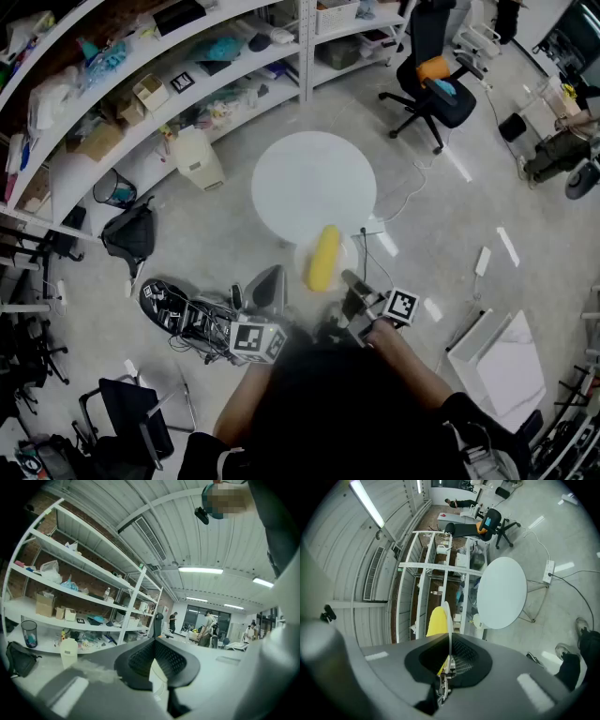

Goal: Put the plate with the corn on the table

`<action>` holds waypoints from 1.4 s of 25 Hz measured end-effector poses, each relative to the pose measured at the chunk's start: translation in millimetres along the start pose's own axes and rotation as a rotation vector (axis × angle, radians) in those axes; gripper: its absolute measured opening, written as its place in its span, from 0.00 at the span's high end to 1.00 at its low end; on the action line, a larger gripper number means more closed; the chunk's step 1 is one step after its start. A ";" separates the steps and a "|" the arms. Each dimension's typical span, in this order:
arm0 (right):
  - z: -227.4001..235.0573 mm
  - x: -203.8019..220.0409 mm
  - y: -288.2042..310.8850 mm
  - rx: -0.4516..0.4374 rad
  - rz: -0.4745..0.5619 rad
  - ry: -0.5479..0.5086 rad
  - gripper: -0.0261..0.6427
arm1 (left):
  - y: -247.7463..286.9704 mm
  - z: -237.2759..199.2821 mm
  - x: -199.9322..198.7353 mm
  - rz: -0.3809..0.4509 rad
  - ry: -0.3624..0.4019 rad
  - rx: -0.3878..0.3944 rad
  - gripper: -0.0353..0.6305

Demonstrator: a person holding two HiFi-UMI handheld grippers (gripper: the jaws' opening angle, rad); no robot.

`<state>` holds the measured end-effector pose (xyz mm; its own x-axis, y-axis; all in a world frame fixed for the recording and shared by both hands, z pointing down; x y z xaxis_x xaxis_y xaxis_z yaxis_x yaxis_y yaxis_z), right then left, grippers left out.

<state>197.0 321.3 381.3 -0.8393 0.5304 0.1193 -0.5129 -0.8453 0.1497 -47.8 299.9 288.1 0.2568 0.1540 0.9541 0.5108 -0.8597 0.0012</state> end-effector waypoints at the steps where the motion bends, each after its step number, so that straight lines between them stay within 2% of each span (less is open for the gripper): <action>1: 0.3 -0.2 0.5 0.001 -0.001 0.000 0.94 | 0.7 -0.4 0.4 0.001 0.000 0.000 0.94; 22: 3.9 -3.6 1.0 0.011 -0.025 -0.011 0.93 | 0.3 2.1 8.2 -0.013 0.006 -0.005 0.94; 35: 7.8 -19.2 -7.2 0.015 -0.050 0.003 0.93 | 7.7 20.2 13.1 -0.004 0.024 -0.032 0.94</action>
<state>218.2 317.7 385.5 -0.8135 0.5713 0.1085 -0.5512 -0.8170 0.1696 -23.9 305.1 294.6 0.2348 0.1463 0.9610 0.4851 -0.8744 0.0146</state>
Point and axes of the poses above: the fingertips, and each gripper's own axes: y forward along the fingers, z to its right, x out of its underside, the point moved 7 cm from there along -y, backward along the fingers, and after that the axes turned 7 degrees about z, right-handed, at the moved point
